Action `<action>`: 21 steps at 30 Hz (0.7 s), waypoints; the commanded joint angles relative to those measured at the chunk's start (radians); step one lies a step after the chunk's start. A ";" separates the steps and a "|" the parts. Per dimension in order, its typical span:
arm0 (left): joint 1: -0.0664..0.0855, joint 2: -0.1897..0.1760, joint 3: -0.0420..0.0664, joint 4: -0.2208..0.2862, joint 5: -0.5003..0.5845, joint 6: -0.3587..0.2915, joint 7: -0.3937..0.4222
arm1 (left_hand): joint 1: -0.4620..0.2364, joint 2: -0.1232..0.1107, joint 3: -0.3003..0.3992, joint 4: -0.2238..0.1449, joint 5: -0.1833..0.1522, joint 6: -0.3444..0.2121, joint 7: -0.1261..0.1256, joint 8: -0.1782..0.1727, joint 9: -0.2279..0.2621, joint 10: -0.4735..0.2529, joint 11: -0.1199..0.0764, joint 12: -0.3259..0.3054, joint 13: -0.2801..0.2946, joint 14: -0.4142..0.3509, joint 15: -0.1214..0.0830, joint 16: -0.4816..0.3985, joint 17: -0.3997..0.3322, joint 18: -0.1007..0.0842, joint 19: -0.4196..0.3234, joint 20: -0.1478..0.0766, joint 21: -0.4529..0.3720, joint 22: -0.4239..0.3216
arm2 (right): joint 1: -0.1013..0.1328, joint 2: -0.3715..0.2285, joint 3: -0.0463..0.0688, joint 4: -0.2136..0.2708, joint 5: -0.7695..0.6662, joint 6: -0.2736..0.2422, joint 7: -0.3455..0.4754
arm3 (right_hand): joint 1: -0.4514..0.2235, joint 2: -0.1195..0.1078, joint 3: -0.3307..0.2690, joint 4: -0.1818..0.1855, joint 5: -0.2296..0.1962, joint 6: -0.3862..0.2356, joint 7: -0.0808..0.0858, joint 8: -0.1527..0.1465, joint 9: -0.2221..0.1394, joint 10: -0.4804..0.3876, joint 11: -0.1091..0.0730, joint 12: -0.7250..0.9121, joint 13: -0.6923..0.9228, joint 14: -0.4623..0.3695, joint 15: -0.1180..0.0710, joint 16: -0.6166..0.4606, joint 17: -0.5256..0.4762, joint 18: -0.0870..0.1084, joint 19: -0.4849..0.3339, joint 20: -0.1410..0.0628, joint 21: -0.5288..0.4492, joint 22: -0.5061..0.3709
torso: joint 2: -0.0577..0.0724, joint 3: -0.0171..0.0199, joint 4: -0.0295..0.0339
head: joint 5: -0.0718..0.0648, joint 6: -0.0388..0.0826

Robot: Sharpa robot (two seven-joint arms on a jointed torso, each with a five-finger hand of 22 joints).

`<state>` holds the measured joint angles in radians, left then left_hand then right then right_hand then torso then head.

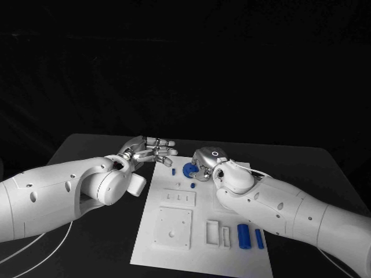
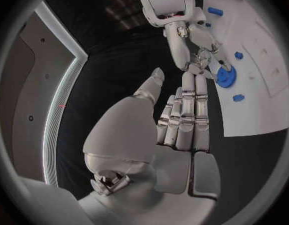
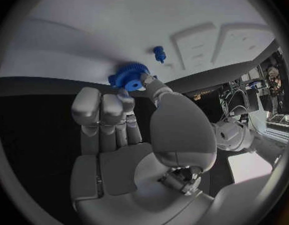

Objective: Assemble the parts on the task board

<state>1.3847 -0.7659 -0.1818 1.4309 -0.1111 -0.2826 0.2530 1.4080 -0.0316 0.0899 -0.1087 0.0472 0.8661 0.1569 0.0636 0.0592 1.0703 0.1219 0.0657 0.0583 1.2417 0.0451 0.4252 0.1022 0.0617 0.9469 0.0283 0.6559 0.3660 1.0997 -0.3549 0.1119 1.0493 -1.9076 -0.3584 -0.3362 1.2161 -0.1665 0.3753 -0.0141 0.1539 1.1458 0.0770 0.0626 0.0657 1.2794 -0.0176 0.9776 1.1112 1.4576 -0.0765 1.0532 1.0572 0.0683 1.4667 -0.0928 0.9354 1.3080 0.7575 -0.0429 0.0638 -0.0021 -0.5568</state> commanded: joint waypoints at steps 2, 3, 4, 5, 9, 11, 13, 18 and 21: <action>0.002 0.003 0.001 0.001 -0.003 0.014 0.003 | 0.005 -0.007 0.001 0.003 0.005 -0.004 0.000 -0.003 -0.001 -0.005 0.001 -0.005 0.001 -0.004 0.001 0.002 -0.002 0.018 -0.005 -0.001 0.004 -0.001 | 0.000 0.004 0.000 -0.004 0.000 0.000 0.003 | -0.001 -0.011 -0.027 0.016 -0.013 -0.018 0.005 -0.001 -0.002 -0.007 0.004 -0.008 -0.005 -0.002 0.003 -0.006 -0.003 -0.006 0.005 0.000 -0.010 0.115 | 0.000 -0.0005 0.0005 | 0.000 0.000; 0.002 0.003 0.001 0.001 -0.003 0.015 0.003 | 0.005 -0.007 0.001 0.003 0.005 -0.004 0.000 -0.003 -0.001 -0.005 0.001 -0.005 0.001 -0.004 0.001 0.002 -0.002 0.018 -0.005 -0.001 0.004 -0.001 | 0.000 0.005 0.000 -0.005 0.004 0.000 0.004 | 0.002 -0.012 -0.036 0.024 -0.018 -0.022 0.006 -0.001 -0.002 -0.008 0.005 -0.009 -0.007 -0.002 0.003 -0.007 -0.003 -0.005 0.005 0.000 -0.012 0.115 | 0.000 -0.0006 0.0002 | 0.000 0.000; 0.002 0.003 0.001 0.000 -0.003 0.015 0.003 | 0.005 -0.007 0.001 0.003 0.005 -0.004 0.000 -0.003 -0.001 -0.005 0.001 -0.005 0.001 -0.004 0.001 0.002 -0.002 0.018 -0.005 -0.001 0.004 -0.001 | 0.000 0.005 0.000 -0.006 0.007 0.000 0.005 | 0.001 -0.012 -0.040 0.030 -0.020 -0.026 0.007 -0.001 -0.002 -0.009 0.005 -0.009 -0.008 -0.003 0.003 -0.008 -0.004 -0.005 0.005 0.000 -0.012 0.115 | 0.000 -0.0007 0.0003 | 0.000 0.000; 0.002 0.004 0.001 0.000 -0.003 0.015 0.003 | 0.005 -0.007 0.001 0.003 0.005 -0.004 0.000 -0.003 -0.001 -0.005 0.001 -0.005 0.001 -0.004 0.001 0.002 -0.002 0.018 -0.005 -0.001 0.004 -0.001 | 0.000 0.006 0.000 -0.007 0.012 0.000 0.007 | -0.001 -0.013 -0.044 0.036 -0.024 -0.030 0.008 -0.001 -0.002 -0.010 0.005 -0.010 -0.009 -0.003 0.003 -0.008 -0.004 -0.004 0.005 0.000 -0.014 0.115 | 0.000 -0.0011 0.0000 | 0.001 0.000; 0.002 0.005 0.001 -0.001 -0.003 0.015 0.002 | 0.004 -0.008 0.001 0.004 0.005 -0.012 0.001 -0.003 -0.001 -0.006 0.001 -0.005 0.001 -0.004 0.001 0.002 -0.002 0.018 -0.005 -0.001 0.005 -0.003 | 0.001 0.007 0.000 -0.010 0.031 0.004 0.012 | -0.062 -0.009 -0.077 0.108 -0.013 -0.064 0.014 0.000 -0.003 -0.014 0.009 -0.016 -0.015 -0.004 0.004 -0.011 -0.005 -0.002 0.006 0.001 -0.021 0.114 | -0.001 -0.0008 0.0001 | 0.001 -0.001; 0.002 0.006 0.001 -0.002 -0.003 0.015 0.002 | 0.000 -0.007 0.000 0.006 0.005 -0.015 0.002 -0.004 -0.001 -0.007 0.002 -0.005 0.001 -0.004 0.001 0.002 -0.002 0.018 -0.005 -0.001 0.004 -0.004 | 0.002 0.007 0.000 -0.011 0.037 0.007 0.014 | -0.095 -0.005 -0.060 0.143 -0.035 -0.072 0.015 0.000 -0.003 -0.017 0.008 -0.017 -0.017 -0.004 0.003 -0.012 -0.005 -0.001 0.006 0.000 -0.023 0.114 | -0.001 -0.0009 -0.0001 | 0.001 -0.001; 0.002 0.006 0.001 -0.003 -0.003 0.016 0.002 | 0.000 -0.007 0.001 0.007 0.005 -0.021 0.002 -0.004 -0.001 -0.007 0.001 -0.005 0.001 -0.004 0.001 0.002 -0.002 0.018 -0.005 -0.001 0.003 -0.005 | 0.002 0.007 0.000 -0.012 0.046 0.011 0.018 | -0.131 -0.019 0.004 0.157 -0.078 -0.076 0.015 -0.001 -0.003 -0.018 0.009 -0.018 -0.019 -0.004 0.003 -0.014 -0.003 -0.001 0.006 0.000 -0.026 0.114 | 0.000 -0.0008 -0.0011 | 0.002 -0.002; 0.002 0.007 0.001 -0.005 -0.003 0.016 0.001 | 0.000 -0.007 0.001 0.007 0.005 -0.021 0.002 -0.004 -0.001 -0.007 0.001 -0.005 0.001 -0.004 0.001 0.002 -0.002 0.018 -0.005 -0.001 0.003 -0.005 | 0.002 0.004 -0.001 -0.013 0.055 0.017 0.024 | -0.137 -0.017 0.004 0.158 -0.072 -0.076 0.015 0.000 -0.003 -0.018 0.009 -0.017 -0.018 -0.004 0.003 -0.014 -0.002 -0.001 0.007 0.000 -0.028 0.113 | 0.000 -0.0001 -0.0006 | 0.002 -0.002; 0.002 0.007 0.001 -0.005 -0.003 0.016 0.001 | 0.000 -0.007 0.001 0.007 0.005 -0.021 0.002 -0.004 -0.001 -0.007 0.001 -0.005 0.001 -0.004 0.001 0.002 -0.002 0.018 -0.005 -0.001 0.003 -0.005 | 0.002 0.002 -0.001 -0.013 0.057 0.019 0.026 | -0.136 -0.017 0.005 0.155 -0.072 -0.074 0.014 0.000 -0.003 -0.018 0.009 -0.017 -0.018 -0.004 0.003 -0.014 -0.002 -0.001 0.007 0.000 -0.027 0.114 | 0.000 0.0005 -0.0003 | 0.002 -0.002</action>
<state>1.3847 -0.7607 -0.1818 1.4251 -0.1112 -0.2814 0.2506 1.4080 -0.0316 0.0899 -0.1087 0.0472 0.8518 0.1568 0.0636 0.0592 1.0703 0.1219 0.0657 0.0583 1.2417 0.0451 0.4252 0.1015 0.0617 0.9469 0.0283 0.6559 0.3616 1.1016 -0.3519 0.1116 1.0360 -1.8615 -0.3547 -0.3249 1.0885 -0.1855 0.3759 0.1418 0.0814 1.0775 0.0914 0.0655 0.0638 1.2703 -0.0088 0.9638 1.0935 1.4576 -0.0765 1.0451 1.0547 0.0681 1.4667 -0.0928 0.9122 1.3077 0.7572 -0.0434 0.0633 -0.0001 -0.5587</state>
